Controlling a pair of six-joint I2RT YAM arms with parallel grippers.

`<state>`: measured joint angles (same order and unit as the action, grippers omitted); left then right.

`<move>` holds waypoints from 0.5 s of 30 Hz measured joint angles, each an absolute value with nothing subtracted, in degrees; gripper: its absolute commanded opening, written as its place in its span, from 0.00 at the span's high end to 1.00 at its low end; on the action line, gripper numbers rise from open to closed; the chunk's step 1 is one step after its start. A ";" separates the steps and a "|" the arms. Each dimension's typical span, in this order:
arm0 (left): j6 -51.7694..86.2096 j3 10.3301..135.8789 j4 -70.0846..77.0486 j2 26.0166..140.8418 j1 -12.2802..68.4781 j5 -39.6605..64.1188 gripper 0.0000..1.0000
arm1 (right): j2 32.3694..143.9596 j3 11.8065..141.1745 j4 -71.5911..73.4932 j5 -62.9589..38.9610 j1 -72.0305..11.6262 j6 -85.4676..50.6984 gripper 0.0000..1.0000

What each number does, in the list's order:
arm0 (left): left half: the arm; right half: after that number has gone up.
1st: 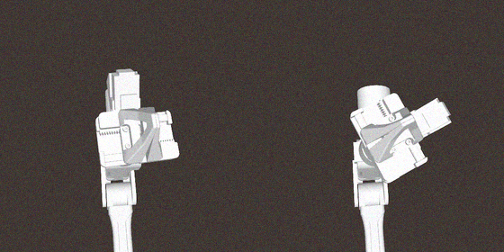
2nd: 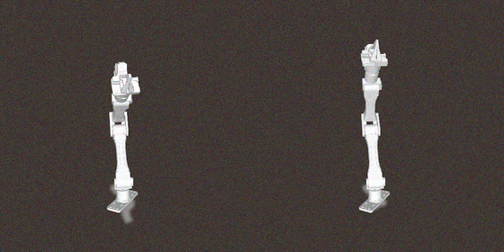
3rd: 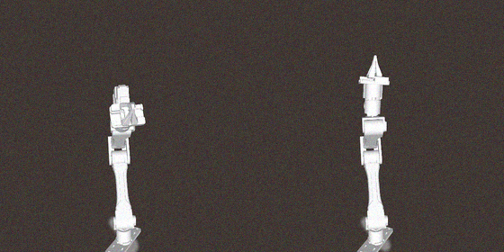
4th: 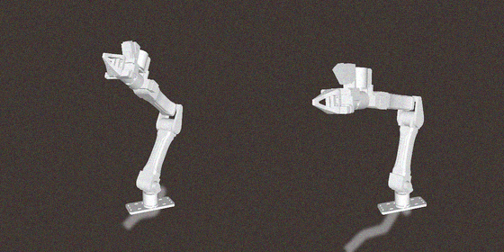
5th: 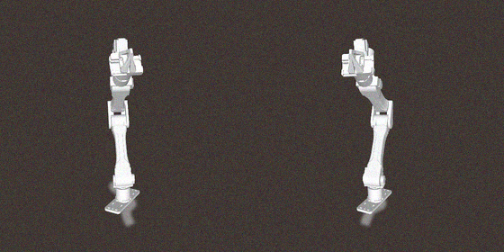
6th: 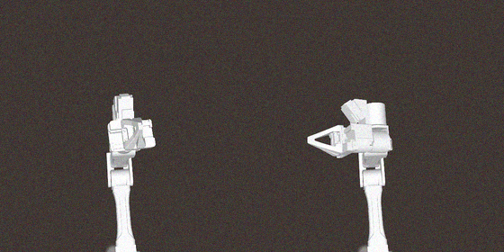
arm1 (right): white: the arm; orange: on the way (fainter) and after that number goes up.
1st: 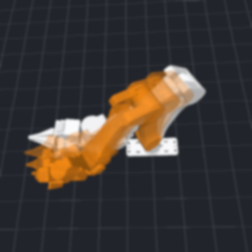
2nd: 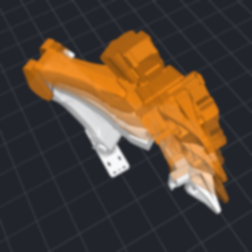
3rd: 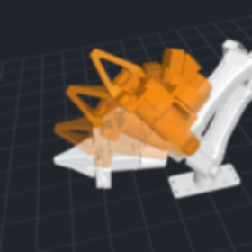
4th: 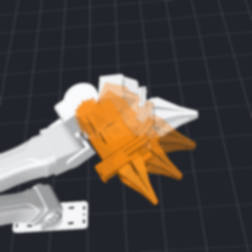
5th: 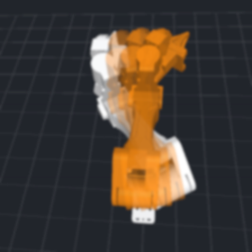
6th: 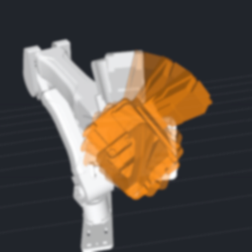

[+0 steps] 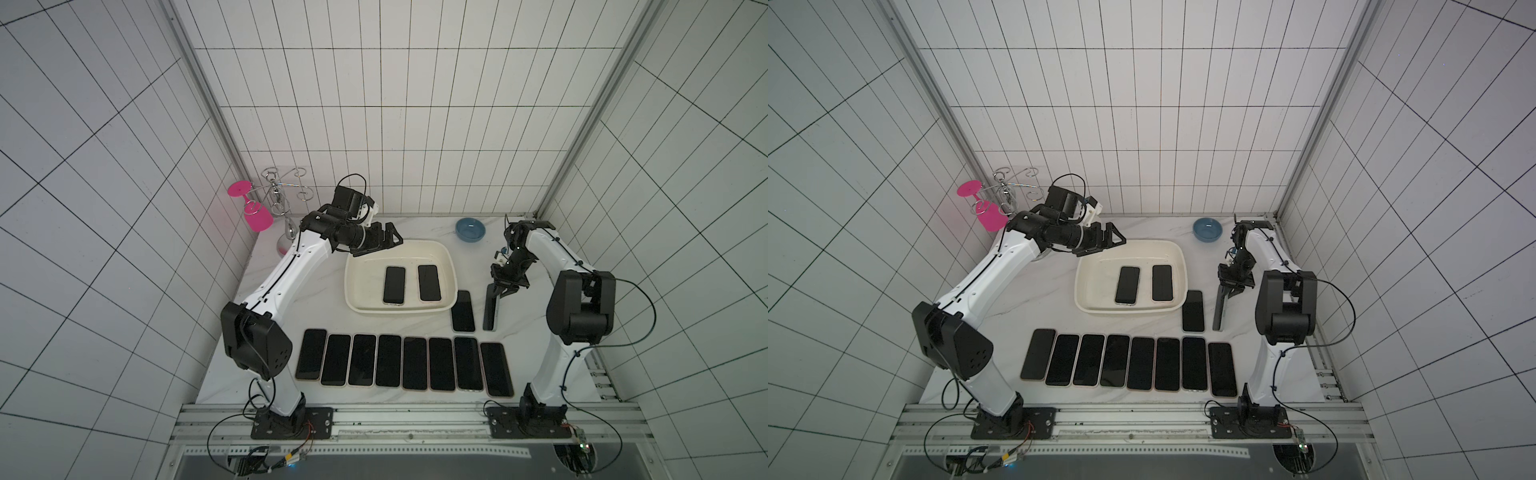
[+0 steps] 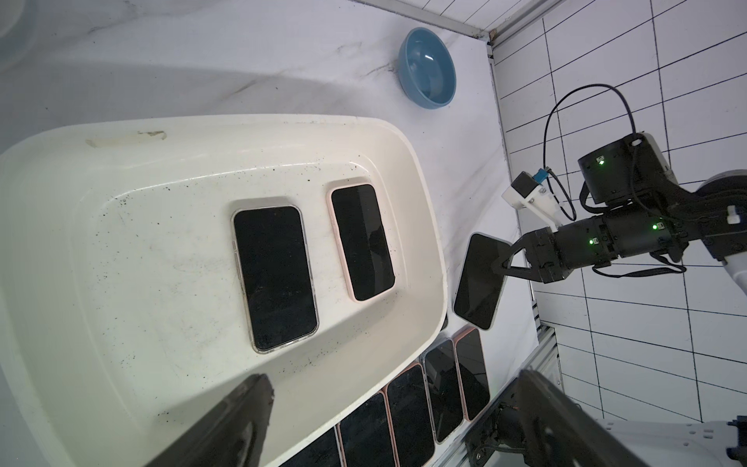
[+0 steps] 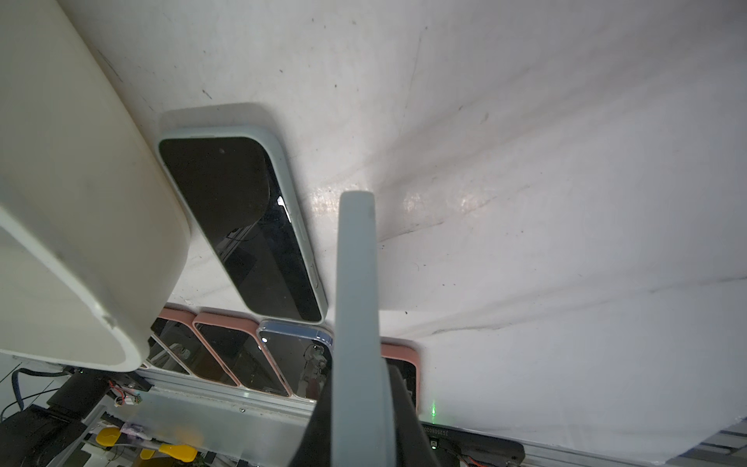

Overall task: Take the phone out of the storage box
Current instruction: Place the phone at the center of the board.

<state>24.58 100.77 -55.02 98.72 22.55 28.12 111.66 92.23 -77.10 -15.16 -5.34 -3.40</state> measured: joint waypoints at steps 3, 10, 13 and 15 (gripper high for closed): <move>24.58 100.25 -55.05 99.15 22.55 28.16 0.02 | 112.01 92.25 -77.19 -15.40 -5.28 -3.33 0.79; 24.60 99.53 -55.11 100.64 22.52 28.38 0.03 | 116.25 92.25 -77.19 -14.35 -5.21 -3.20 0.61; 24.60 99.35 -55.53 100.90 22.48 28.14 0.03 | 117.64 92.25 -76.88 -12.49 -4.80 -3.22 0.60; 24.60 99.33 -55.72 101.03 22.44 28.03 0.03 | 117.99 92.23 -76.64 -11.73 -4.49 -3.29 0.60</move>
